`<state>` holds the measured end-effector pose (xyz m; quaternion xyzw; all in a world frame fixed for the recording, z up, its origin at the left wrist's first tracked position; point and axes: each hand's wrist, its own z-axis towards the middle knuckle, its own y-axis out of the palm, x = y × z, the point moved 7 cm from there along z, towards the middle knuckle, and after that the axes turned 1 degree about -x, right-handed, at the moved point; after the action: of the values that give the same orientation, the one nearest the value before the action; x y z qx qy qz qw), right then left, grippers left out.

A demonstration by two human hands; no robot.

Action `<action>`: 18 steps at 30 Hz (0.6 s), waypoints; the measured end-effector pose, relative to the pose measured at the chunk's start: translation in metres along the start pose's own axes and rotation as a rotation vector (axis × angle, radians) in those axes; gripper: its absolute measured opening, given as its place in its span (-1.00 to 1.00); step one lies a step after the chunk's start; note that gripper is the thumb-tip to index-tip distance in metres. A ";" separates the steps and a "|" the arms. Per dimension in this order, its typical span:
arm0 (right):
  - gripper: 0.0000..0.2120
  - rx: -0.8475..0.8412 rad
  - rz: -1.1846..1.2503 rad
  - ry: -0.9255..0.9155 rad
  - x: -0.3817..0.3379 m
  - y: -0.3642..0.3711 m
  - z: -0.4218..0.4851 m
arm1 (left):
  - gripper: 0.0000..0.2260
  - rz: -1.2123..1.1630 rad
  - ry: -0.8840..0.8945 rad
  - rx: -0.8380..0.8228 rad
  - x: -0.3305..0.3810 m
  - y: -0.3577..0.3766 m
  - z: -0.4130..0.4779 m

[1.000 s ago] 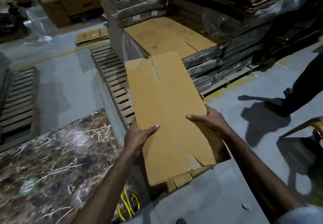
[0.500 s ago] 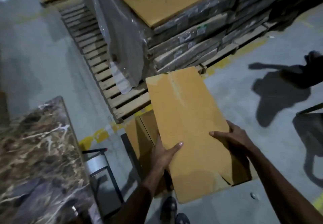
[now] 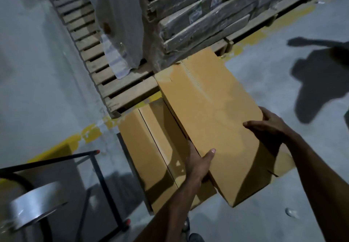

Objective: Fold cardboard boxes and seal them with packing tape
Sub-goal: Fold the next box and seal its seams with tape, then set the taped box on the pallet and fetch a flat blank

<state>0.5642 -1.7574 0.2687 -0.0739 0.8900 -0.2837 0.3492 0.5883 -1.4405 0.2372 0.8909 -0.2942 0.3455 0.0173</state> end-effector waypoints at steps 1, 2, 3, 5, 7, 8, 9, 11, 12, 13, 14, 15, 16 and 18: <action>0.27 -0.001 0.001 -0.001 0.003 0.004 0.004 | -0.01 0.005 -0.007 -0.011 -0.002 0.004 0.003; 0.27 -0.003 0.000 -0.002 0.005 0.007 0.007 | -0.02 0.011 -0.012 -0.023 -0.004 0.007 0.005; 0.25 -0.006 0.000 0.005 0.009 0.009 0.012 | -0.02 0.018 -0.021 -0.034 -0.005 0.010 0.007; 0.17 0.003 -0.001 0.022 0.012 0.010 0.017 | -0.03 0.048 -0.044 -0.049 -0.004 0.014 0.010; 0.16 0.020 -0.012 0.034 0.015 0.008 0.022 | -0.04 0.075 -0.064 -0.057 0.000 0.018 0.011; 0.20 0.025 -0.019 0.037 0.015 0.007 0.023 | -0.05 0.075 -0.073 -0.060 0.002 0.019 0.010; 0.24 0.028 -0.030 0.047 0.015 0.007 0.023 | -0.05 0.066 -0.078 -0.060 0.003 0.020 0.011; 0.21 0.026 -0.040 0.054 0.014 0.011 0.023 | -0.04 0.023 -0.100 -0.061 0.002 0.021 0.013; 0.18 0.020 -0.056 0.049 0.014 0.013 0.023 | -0.03 0.005 -0.116 -0.062 0.001 0.021 0.014; 0.20 0.018 -0.079 0.035 0.014 0.014 0.025 | -0.03 -0.009 -0.129 -0.063 0.001 0.020 0.014; 0.25 0.021 -0.103 0.021 0.015 0.015 0.027 | -0.03 -0.016 -0.139 -0.062 0.002 0.020 0.013; 0.29 0.027 -0.132 0.030 0.017 0.017 0.028 | -0.03 -0.020 -0.148 -0.056 0.005 0.019 0.010; 0.29 0.035 -0.155 0.050 0.020 0.018 0.027 | -0.02 -0.009 -0.151 -0.038 0.010 0.017 0.006; 0.18 0.072 -0.219 0.108 0.017 0.021 0.015 | 0.03 0.081 -0.108 0.024 0.026 0.008 -0.001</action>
<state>0.5630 -1.7522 0.2383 -0.1424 0.8833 -0.3556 0.2702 0.5984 -1.4605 0.2528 0.8958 -0.3266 0.3007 -0.0233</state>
